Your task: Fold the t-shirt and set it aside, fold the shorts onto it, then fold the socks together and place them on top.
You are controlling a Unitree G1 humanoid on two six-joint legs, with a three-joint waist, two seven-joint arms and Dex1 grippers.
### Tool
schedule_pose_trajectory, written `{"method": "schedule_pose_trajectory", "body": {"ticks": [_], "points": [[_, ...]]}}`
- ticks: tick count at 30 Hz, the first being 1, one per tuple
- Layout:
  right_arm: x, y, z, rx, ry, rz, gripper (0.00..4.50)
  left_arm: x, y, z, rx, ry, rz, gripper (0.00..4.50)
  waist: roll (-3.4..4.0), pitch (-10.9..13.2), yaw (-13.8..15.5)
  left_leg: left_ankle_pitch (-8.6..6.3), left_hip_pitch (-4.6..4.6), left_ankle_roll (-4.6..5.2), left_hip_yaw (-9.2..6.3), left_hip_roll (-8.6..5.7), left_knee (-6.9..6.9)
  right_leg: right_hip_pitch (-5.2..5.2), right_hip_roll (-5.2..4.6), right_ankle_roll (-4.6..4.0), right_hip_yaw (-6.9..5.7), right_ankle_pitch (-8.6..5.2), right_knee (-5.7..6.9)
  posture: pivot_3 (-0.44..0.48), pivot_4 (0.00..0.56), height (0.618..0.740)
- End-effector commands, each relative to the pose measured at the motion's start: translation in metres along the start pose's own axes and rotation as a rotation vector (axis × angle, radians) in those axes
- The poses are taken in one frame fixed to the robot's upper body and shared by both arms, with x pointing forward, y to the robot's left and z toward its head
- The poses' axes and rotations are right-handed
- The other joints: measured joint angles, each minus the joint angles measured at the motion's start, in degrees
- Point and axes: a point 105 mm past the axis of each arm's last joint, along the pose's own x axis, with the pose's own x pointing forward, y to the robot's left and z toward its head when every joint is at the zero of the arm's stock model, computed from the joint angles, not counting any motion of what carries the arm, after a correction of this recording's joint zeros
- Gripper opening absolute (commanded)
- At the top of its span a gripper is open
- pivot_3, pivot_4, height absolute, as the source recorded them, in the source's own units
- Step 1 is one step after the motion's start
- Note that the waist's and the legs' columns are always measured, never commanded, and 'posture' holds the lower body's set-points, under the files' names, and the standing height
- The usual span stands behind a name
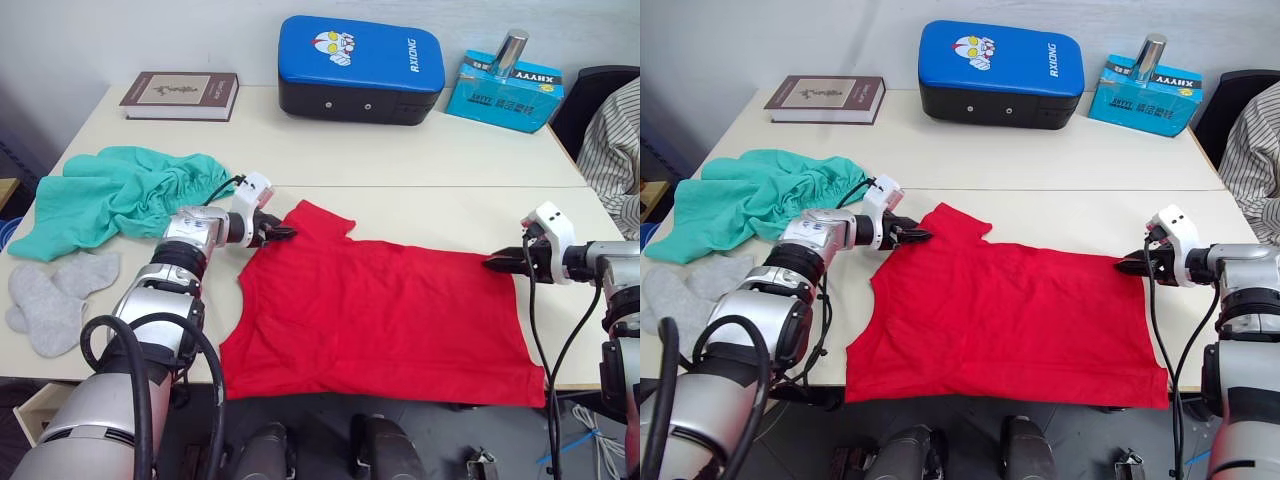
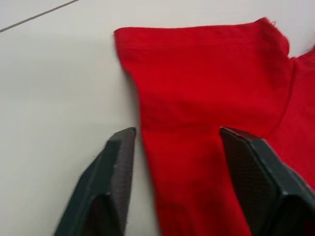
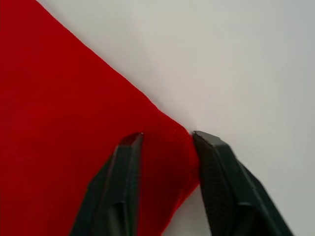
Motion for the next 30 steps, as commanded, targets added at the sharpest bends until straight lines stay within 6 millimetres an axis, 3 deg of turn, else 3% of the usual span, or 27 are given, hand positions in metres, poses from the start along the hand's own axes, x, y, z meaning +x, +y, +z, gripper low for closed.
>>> {"method": "schedule_pose_trajectory", "body": {"ticks": [1,2,5,6,15,19,26,30], "points": [[-0.011,-0.005,-0.004,-0.025,0.005,-0.021,0.34,0.005,-0.005,-0.005,0.014,0.022,-0.023,1.35,0.0,0.0,0.0,0.0,0.0,0.0,0.0,0.0,0.0,0.0,0.0,0.0,0.0,0.0,0.0,0.0,0.15,0.74],[-0.011,-0.006,-0.003,-0.027,-0.003,-0.027,0.01,0.005,-0.004,-0.004,0.02,0.016,-0.016,1.03,0.0,0.0,-0.1,0.0,0.0,-0.01,0.01,0.01,0.0,0.0,0.01,0.0,0.0,0.0,0.0,0.0,0.15,0.74],[-0.012,-0.004,0.0,-0.035,-0.032,-0.01,0.0,0.005,0.002,0.0,0.03,-0.03,0.039,0.09,0.0,0.0,-0.1,-0.01,0.0,-0.01,0.01,0.01,0.0,-0.02,0.0,0.0,0.02,0.0,0.0,0.0,0.15,0.74],[-0.012,-0.004,0.003,-0.039,-0.046,-0.009,0.0,0.004,0.003,0.001,0.014,-0.047,0.044,0.02,0.0,0.0,-0.1,-0.01,0.0,-0.01,0.01,0.02,-0.01,-0.03,0.0,0.0,0.04,0.0,0.0,0.0,0.15,0.74],[-0.032,-0.005,0.026,-0.076,-0.201,0.007,0.0,-0.014,0.006,0.029,0.002,-0.23,-0.007,0.02,-0.02,0.0,-0.3,-0.01,-0.1,-0.02,0.16,0.02,-0.03,-0.25,0.06,0.01,0.19,0.0,0.09,0.0,0.15,0.74],[-0.046,-0.007,0.027,-0.082,-0.246,-0.001,0.0,-0.027,0.01,0.037,0.004,-0.293,-0.016,0.02,-0.04,0.0,-0.2,-0.01,-0.13,-0.01,0.27,0.03,-0.06,-0.39,0.09,0.01,0.31,0.01,0.13,0.0,0.15,0.74],[-0.064,0.002,0.012,-0.104,-0.252,0.021,0.0,-0.048,0.012,0.023,0.152,-0.254,-0.041,0.02,-0.04,0.0,-0.4,-0.01,-0.15,-0.02,0.52,0.04,-0.09,-0.6,0.13,0.01,0.52,0.01,0.27,0.0,0.15,0.74],[-0.066,0.011,-0.007,-0.147,-0.207,0.035,0.0,-0.058,0.008,0.013,0.216,-0.251,-0.039,0.02,-0.04,0.0,-0.4,-0.01,-0.15,-0.02,0.57,0.07,-0.08,-0.63,0.14,0.01,0.62,0.0,0.3,0.0,0.15,0.74]]}}
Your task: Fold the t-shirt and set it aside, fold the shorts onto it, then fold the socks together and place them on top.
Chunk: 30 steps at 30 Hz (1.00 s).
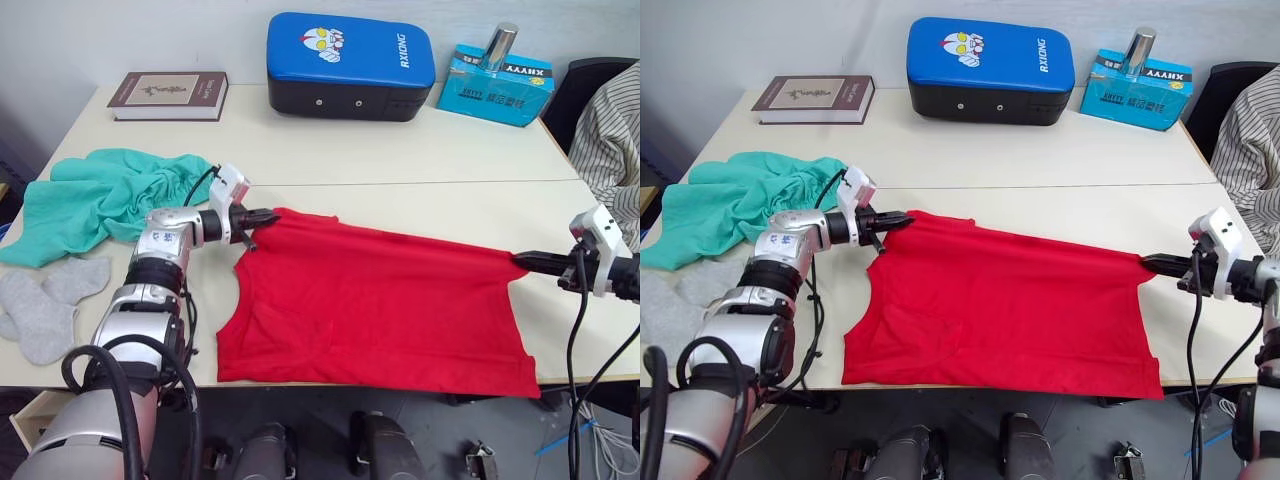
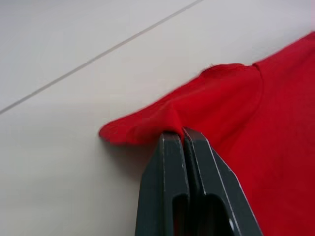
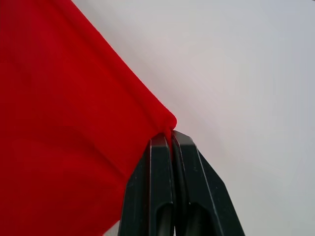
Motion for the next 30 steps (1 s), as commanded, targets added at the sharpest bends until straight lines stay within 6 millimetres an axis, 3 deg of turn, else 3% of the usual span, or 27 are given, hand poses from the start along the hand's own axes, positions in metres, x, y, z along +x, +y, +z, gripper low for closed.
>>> {"method": "schedule_pose_trajectory", "body": {"ticks": [1,7,14,18,19,23,28,30], "points": [[-0.014,0.002,0.002,-0.07,-0.003,-0.019,0.0,-0.014,-0.002,0.013,0.114,-0.026,0.005,0.02,0.0,0.0,0.0,0.0,0.0,0.0,0.0,0.0,0.01,0.0,-0.01,0.0,0.01,0.0,0.01,0.0,0.15,0.74],[-0.009,0.014,-0.014,-0.123,0.003,-0.027,0.0,-0.026,-0.021,0.004,0.161,-0.028,-0.008,0.02,0.0,0.0,0.2,0.0,0.03,0.01,0.02,0.0,0.05,0.0,-0.04,0.0,0.07,0.0,0.0,0.0,0.15,0.74],[-0.001,0.018,-0.032,-0.185,0.017,-0.072,0.0,-0.04,-0.032,-0.024,0.2,0.031,0.029,0.02,0.01,0.0,0.2,-0.01,0.13,0.02,0.1,0.01,0.04,0.01,-0.12,0.0,0.19,0.0,-0.04,0.0,0.15,0.74],[0.001,0.019,-0.029,-0.163,-0.015,-0.075,0.0,-0.043,-0.033,-0.03,0.17,0.036,0.031,0.02,0.01,0.0,0.3,-0.01,0.16,0.02,0.11,0.03,0.05,0.01,-0.16,0.0,0.21,0.0,-0.06,0.0,0.15,0.74],[0.001,0.02,-0.027,-0.173,-0.025,-0.071,0.0,-0.043,-0.034,-0.03,0.148,0.034,0.025,0.21,0.01,0.0,0.3,-0.01,0.16,0.02,0.11,0.03,0.06,0.01,-0.16,-0.01,0.22,0.0,-0.06,0.0,0.15,0.74],[-0.005,0.021,-0.021,-0.202,-0.029,-0.066,0.95,-0.046,-0.039,-0.024,0.09,0.045,-0.063,1.18,0.01,0.0,0.3,-0.01,0.17,0.03,0.11,0.04,0.05,0.02,-0.22,-0.01,0.22,0.0,-0.06,0.0,0.15,0.74],[-0.017,0.018,-0.006,-0.257,-0.038,-0.078,2.71,-0.053,-0.021,-0.016,-0.102,0.173,-0.078,2.79,0.01,0.0,0.4,0.01,0.15,0.08,0.11,-0.04,0.08,0.02,-0.07,0.0,0.19,0.0,-0.04,0.0,0.15,0.74],[-0.018,0.018,-0.002,-0.267,-0.044,-0.075,3.37,-0.047,-0.013,-0.011,-0.161,0.199,-0.06,3.39,0.0,0.0,0.4,0.0,0.18,0.08,0.12,-0.04,0.07,0.04,-0.03,0.0,0.21,0.0,-0.04,0.0,0.15,0.74]]}}
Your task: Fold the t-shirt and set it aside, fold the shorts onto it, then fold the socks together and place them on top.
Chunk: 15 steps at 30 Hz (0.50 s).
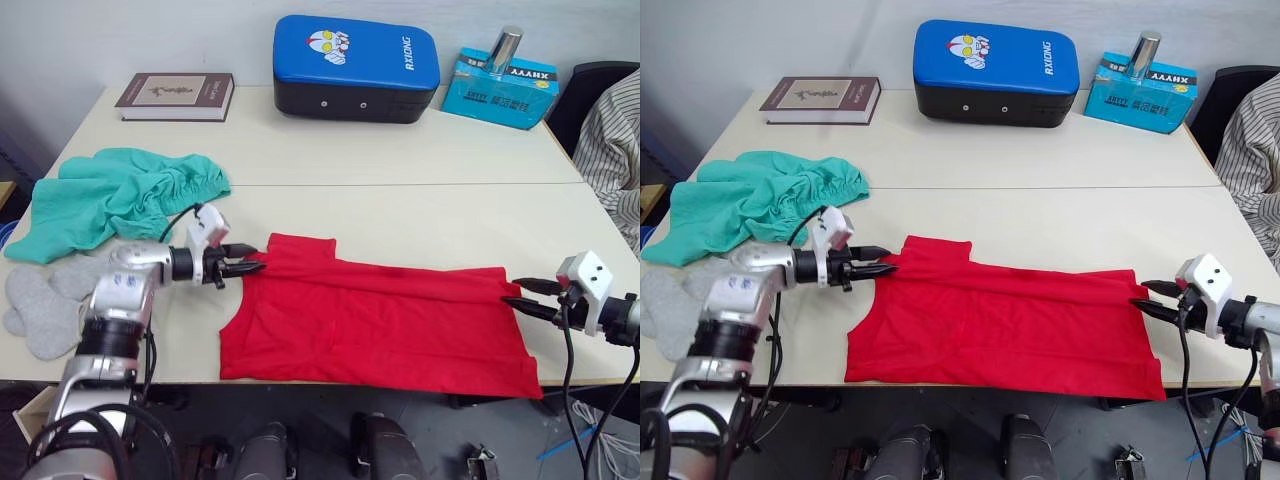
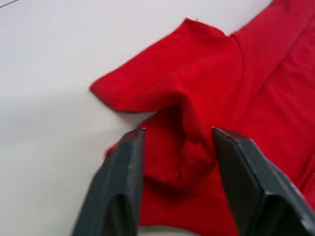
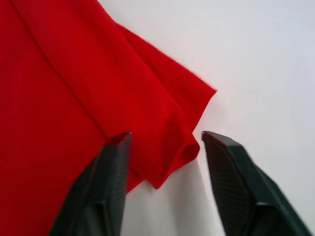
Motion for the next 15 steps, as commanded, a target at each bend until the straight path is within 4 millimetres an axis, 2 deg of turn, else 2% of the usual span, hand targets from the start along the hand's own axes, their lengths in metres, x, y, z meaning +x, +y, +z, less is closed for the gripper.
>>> {"method": "schedule_pose_trajectory", "body": {"ticks": [1,2,6,15], "points": [[-0.01,-0.01,0.02,-0.06,-0.049,-0.027,3.68,0.007,0.01,0.007,-0.131,0.04,0.012,3.69,0.0,0.0,0.1,0.0,0.0,0.0,0.0,0.01,0.0,0.0,0.02,0.0,-0.01,0.0,-0.01,0.0,0.15,0.74],[-0.009,-0.01,0.019,-0.06,-0.046,-0.023,3.99,0.013,0.014,0.012,-0.178,0.035,0.022,3.97,0.0,0.0,0.1,0.0,0.0,0.0,0.0,0.01,0.01,0.01,0.03,0.0,-0.01,0.0,-0.01,0.0,0.15,0.74],[0.0,-0.006,0.015,-0.047,-0.032,0.006,3.99,0.033,0.022,0.012,-0.252,0.097,0.063,3.97,-0.02,0.0,0.0,0.0,-0.01,0.02,0.03,-0.01,0.01,0.01,0.06,0.0,0.0,0.0,0.01,0.0,0.15,0.74],[0.009,-0.008,0.008,-0.048,0.014,0.037,3.99,0.069,0.007,0.006,-0.358,0.172,0.01,3.97,-0.03,0.0,0.1,0.0,0.01,0.0,0.04,-0.01,0.08,0.01,0.07,0.0,0.03,0.0,0.02,0.0,0.15,0.74]]}}
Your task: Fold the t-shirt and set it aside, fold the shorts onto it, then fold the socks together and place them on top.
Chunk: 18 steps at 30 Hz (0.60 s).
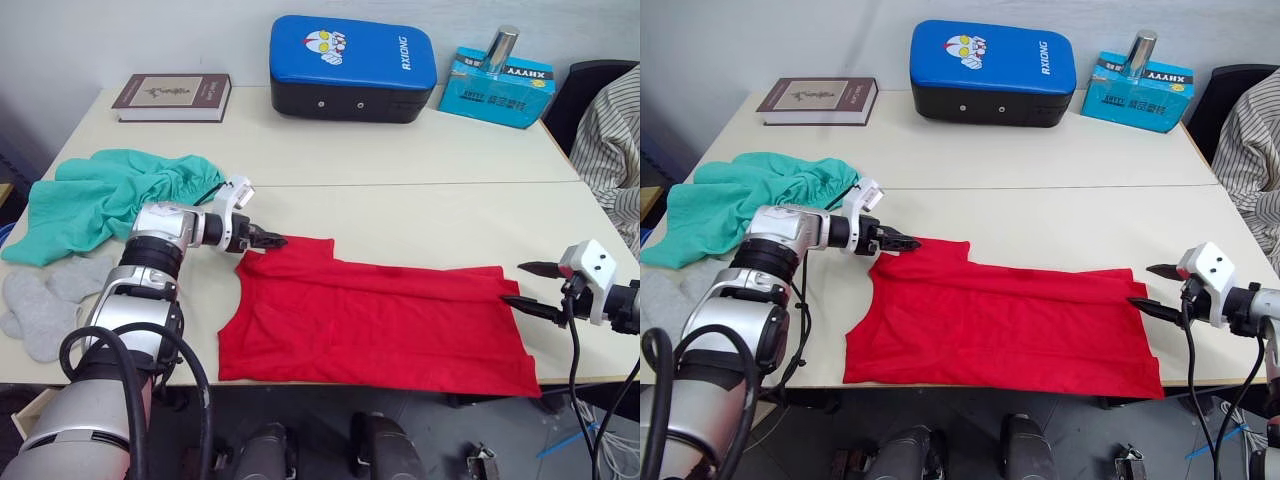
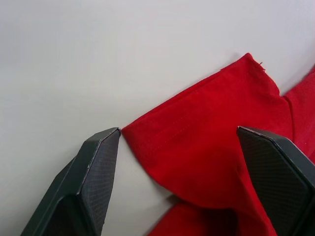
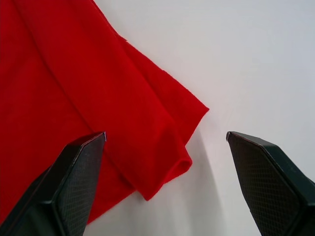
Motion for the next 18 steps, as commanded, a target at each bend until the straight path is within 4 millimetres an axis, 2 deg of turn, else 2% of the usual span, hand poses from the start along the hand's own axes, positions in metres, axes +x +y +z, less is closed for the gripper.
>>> {"method": "schedule_pose_trajectory", "body": {"ticks": [1,5,8,13,14,18], "points": [[-0.002,-0.006,0.005,-0.036,-0.003,-0.008,4.02,0.016,-0.006,-0.011,-0.039,0.037,-0.026,3.79,0.01,0.0,0.2,0.0,0.0,0.0,-0.01,-0.01,0.01,0.01,-0.02,0.0,-0.01,0.0,0.0,0.0,0.15,0.74],[-0.001,-0.009,0.005,-0.033,0.002,-0.004,4.03,0.026,-0.009,-0.013,0.005,0.041,-0.023,2.83,0.01,0.0,0.3,-0.01,0.0,0.0,-0.03,-0.02,0.05,0.02,-0.06,0.0,-0.02,0.0,0.0,0.0,0.15,0.74],[-0.004,-0.009,-0.001,-0.012,0.041,0.013,3.39,0.032,-0.01,-0.011,0.023,0.004,-0.024,1.81,0.01,0.0,0.2,-0.01,0.0,0.0,-0.03,-0.02,0.05,0.02,-0.07,0.0,-0.03,0.0,0.0,0.0,0.15,0.74],[-0.01,-0.013,-0.007,0.016,0.07,-0.002,1.76,0.031,-0.011,-0.007,0.039,-0.054,-0.048,0.34,0.01,0.0,-0.1,-0.01,-0.01,-0.02,-0.03,-0.01,0.05,0.02,-0.06,0.0,-0.03,0.0,0.01,0.0,0.15,0.74],[-0.01,-0.014,-0.008,0.02,0.073,-0.007,1.74,0.03,-0.01,-0.006,0.041,-0.064,-0.038,0.03,0.0,0.0,-0.1,-0.02,0.0,-0.02,-0.02,0.0,0.05,0.01,-0.06,0.0,-0.02,0.0,0.01,0.0,0.15,0.74],[-0.01,-0.015,-0.008,0.034,0.071,-0.015,1.74,0.028,-0.008,-0.003,0.043,-0.099,-0.037,0.03,0.0,0.0,-0.2,-0.02,0.0,-0.04,-0.02,0.02,0.05,0.0,-0.04,0.0,-0.02,0.0,0.01,0.0,0.15,0.74]]}}
